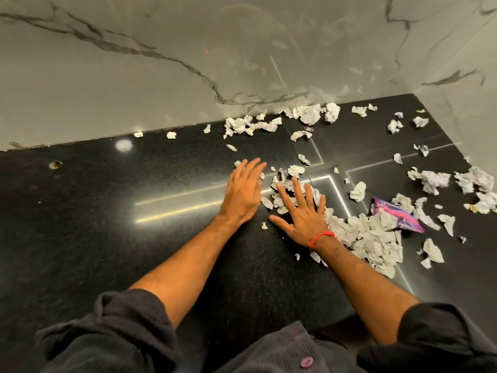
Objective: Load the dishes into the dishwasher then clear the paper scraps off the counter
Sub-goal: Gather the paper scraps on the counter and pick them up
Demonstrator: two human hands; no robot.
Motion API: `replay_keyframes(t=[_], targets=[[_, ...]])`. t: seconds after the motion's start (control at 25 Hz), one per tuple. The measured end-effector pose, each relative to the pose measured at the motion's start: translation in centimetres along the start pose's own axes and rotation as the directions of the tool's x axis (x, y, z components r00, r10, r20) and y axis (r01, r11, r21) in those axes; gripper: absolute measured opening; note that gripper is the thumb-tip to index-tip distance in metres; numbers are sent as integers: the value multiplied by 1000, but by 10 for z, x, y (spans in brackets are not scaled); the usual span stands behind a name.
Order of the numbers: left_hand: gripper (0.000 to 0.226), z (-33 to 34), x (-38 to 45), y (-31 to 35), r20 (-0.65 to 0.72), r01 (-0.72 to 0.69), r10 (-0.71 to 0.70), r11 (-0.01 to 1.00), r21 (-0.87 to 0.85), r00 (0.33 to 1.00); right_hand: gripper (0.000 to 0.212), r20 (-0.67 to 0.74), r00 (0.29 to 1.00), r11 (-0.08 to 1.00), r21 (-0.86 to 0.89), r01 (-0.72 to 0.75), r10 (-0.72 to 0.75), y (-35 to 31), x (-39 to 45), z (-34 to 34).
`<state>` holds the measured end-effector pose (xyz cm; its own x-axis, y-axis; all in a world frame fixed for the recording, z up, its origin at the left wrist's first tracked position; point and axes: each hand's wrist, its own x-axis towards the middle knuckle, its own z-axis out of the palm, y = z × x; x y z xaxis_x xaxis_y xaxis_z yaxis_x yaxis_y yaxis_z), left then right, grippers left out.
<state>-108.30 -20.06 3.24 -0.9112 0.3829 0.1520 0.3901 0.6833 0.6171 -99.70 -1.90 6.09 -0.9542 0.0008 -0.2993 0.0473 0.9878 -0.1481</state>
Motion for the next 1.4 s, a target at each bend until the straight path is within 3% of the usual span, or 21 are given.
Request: replay_keyframes(t=[0.08, 0.16, 0.32, 0.64, 0.92, 1.08, 1.16, 1.2, 1.28, 1.36, 1.4], targets=[[47, -21, 9, -23, -79, 67, -59, 993, 101, 995, 74, 15, 1000, 1000, -5, 18, -18, 0, 2, -2], [52, -47, 17, -54, -111, 239, -219, 948, 212, 969, 69, 41, 998, 998, -43, 39, -37, 1, 4, -1], [80, -94, 23, -116, -141, 531, -513, 797, 287, 847, 66, 92, 995, 997, -67, 44, -38, 4, 9, -2], [104, -121, 32, -152, -80, 546, -561, 750, 373, 824, 68, 105, 994, 995, -92, 40, -30, 5, 11, -1], [96, -84, 44, -104, -58, 329, -339, 836, 438, 939, 68, 84, 996, 995, -89, 35, -27, 5, 9, -2], [66, -53, 33, -59, 34, -34, 24, 941, 338, 999, 69, 78, 997, 996, -87, 36, -29, 5, 9, -1], [51, -54, 38, -55, -27, -130, 146, 940, 317, 989, 69, 75, 997, 996, -88, 35, -28, 5, 10, 0], [50, -57, 45, -59, -99, -74, 115, 936, 345, 988, 69, 75, 997, 996, -87, 34, -27, 6, 11, 0], [61, -70, 62, -75, -150, 174, -124, 906, 386, 981, 69, 76, 997, 996, -84, 32, -26, 6, 11, 1], [78, -82, 73, -92, -54, 345, -351, 862, 372, 935, 70, 77, 997, 996, -84, 35, -28, 6, 11, 0], [84, -84, 73, -95, 16, 342, -375, 861, 375, 927, 70, 79, 996, 996, -84, 36, -30, 6, 11, 0]])
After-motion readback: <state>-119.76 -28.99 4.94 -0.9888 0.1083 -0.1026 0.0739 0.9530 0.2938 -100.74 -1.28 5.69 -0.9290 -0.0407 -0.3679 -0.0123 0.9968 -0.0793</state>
